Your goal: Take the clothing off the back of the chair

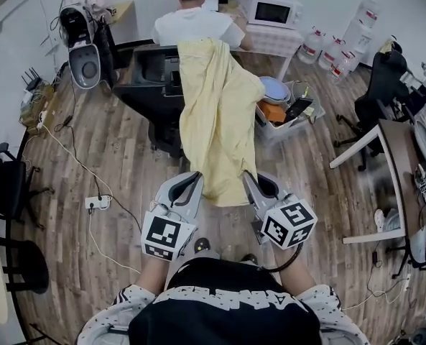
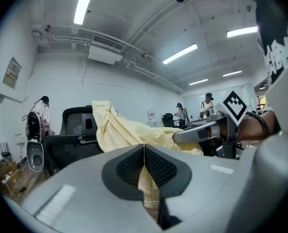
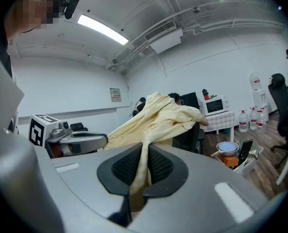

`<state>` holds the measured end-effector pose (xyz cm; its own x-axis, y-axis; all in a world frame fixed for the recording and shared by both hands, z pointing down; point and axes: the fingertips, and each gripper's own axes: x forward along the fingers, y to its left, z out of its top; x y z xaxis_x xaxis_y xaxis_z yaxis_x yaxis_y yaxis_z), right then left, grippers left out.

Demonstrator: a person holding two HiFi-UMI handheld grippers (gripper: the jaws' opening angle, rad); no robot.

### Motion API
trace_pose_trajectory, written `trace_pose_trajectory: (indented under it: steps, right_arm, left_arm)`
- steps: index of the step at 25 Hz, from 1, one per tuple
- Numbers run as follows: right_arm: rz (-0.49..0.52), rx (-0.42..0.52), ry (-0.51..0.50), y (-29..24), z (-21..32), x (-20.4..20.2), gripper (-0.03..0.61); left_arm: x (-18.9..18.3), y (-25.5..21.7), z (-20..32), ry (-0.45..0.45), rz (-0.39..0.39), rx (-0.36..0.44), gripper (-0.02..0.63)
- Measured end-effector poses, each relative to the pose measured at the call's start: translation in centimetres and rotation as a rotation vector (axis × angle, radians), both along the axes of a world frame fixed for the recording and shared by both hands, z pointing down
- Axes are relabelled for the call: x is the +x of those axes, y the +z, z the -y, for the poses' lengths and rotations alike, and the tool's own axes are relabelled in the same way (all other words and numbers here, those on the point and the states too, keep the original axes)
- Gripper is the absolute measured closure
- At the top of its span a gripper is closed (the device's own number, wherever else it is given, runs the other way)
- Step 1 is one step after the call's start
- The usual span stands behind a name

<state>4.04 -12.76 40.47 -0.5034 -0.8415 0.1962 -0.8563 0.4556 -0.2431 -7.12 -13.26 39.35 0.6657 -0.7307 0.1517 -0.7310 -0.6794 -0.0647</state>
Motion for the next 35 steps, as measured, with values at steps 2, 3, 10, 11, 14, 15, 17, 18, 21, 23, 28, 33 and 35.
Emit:
trace_pose_trajectory:
  steps: [2,3,10,11,14,15,17,18,21,23,28,33,35]
  right_arm:
    - [0.012,-0.004,-0.02,-0.1,0.0,0.1,0.549]
    - [0.015,-0.002,-0.028,-0.3,0.0,0.3,0.548]
    - [0.026,-0.004,-0.058,-0.4,-0.7,1.5,0.549]
    - [0.026,-0.004,-0.061,-0.4,-0.8,1.7,0.549]
    - [0.026,-0.003,-0.074,-0.3,-1.1,2.3,0.548]
    - [0.027,-0.003,-0.079,-0.3,-1.2,2.4,0.549]
    - [0.031,-0.005,-0.087,-0.3,-1.3,2.5,0.548]
    - [0.033,-0.005,-0.09,-0.3,-1.4,2.5,0.548]
    - [0.038,-0.006,-0.099,-0.3,-1.5,2.6,0.548]
    - [0.041,-0.007,-0.105,-0.2,-1.6,2.7,0.548]
    - [0.047,-0.008,-0.11,-0.2,-2.1,2.6,0.548]
    - [0.052,-0.011,-0.111,0.0,-2.8,3.2,0.549]
    - [0.054,-0.013,-0.109,0.1,-3.0,3.4,0.548]
  left_arm:
    - [0.2,-0.2,-0.2,-0.02,-0.001,0.002,0.612]
    - [0.4,-0.4,-0.3,-0.029,-0.008,0.003,0.612]
    - [1.4,0.0,-1.4,-0.07,-0.009,-0.014,0.612]
    - [1.6,0.0,-1.6,-0.073,-0.007,-0.013,0.612]
    - [2.3,0.1,-2.1,-0.081,0.004,-0.009,0.612]
    - [2.4,0.2,-2.3,-0.087,0.007,-0.011,0.612]
    - [2.5,0.2,-2.5,-0.098,0.009,-0.013,0.612]
    - [2.5,0.0,-2.6,-0.1,0.013,-0.01,0.612]
    - [2.8,-0.2,-2.8,-0.107,0.021,-0.005,0.612]
    - [3.0,-0.1,-3.1,-0.107,0.024,-0.008,0.612]
    - [2.9,0.1,-3.8,-0.117,0.024,-0.018,0.611]
    - [3.4,0.1,-4.4,-0.118,0.036,-0.01,0.612]
    - [3.5,0.2,-4.7,-0.115,0.037,-0.013,0.612]
